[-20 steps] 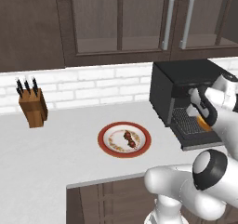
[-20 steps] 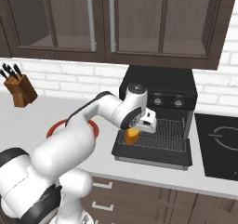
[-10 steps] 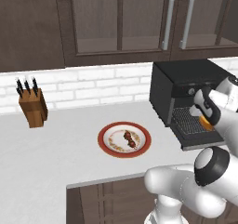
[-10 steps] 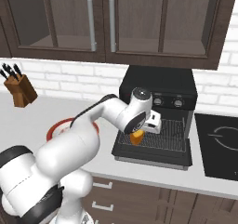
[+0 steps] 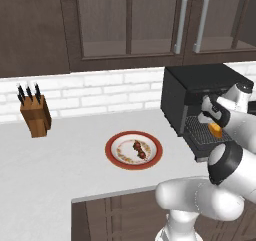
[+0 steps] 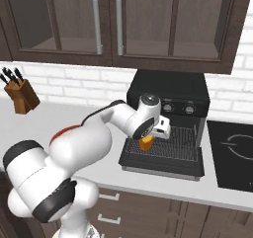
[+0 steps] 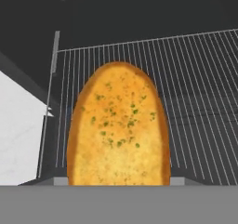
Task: Pick up the kebab skewer and baguette bread, and place them inside the toaster oven. Close the toaster oven door and start by setting the timer.
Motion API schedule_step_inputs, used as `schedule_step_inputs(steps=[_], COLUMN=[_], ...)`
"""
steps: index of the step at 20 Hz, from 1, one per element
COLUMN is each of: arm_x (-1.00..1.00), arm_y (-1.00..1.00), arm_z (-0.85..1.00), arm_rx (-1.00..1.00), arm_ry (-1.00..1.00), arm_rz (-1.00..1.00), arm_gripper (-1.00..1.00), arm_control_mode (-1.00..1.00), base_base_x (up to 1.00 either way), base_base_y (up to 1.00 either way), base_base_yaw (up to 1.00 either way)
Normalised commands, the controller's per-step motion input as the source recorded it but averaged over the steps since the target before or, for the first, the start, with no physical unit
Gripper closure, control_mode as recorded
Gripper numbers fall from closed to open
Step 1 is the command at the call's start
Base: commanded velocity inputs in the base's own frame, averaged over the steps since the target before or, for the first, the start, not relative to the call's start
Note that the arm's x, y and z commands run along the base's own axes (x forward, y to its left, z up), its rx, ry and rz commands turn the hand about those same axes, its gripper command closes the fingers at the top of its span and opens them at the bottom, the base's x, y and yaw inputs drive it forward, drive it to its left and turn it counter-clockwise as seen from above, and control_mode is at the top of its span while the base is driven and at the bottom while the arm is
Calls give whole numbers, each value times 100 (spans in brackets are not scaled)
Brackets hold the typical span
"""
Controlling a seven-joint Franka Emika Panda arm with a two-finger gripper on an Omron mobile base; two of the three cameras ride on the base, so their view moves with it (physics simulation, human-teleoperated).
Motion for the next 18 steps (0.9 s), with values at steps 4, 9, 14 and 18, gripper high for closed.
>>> schedule_step_inputs(steps=[4, 9, 14, 18], arm_x=[25, 22, 0, 4], arm_y=[0, 0, -1, -7], arm_z=[-27, -21, -28, -25], arm_rx=[0, 0, 0, 1], arm_ry=[0, 0, 0, 0], arm_rz=[0, 0, 0, 0], arm_gripper=[100, 100, 100, 100], arm_control_mode=[-100, -100, -100, -100], base_base_x=[0, 0, 0, 0], base_base_y=[0, 0, 0, 0], base_base_yaw=[0, 0, 0, 0])
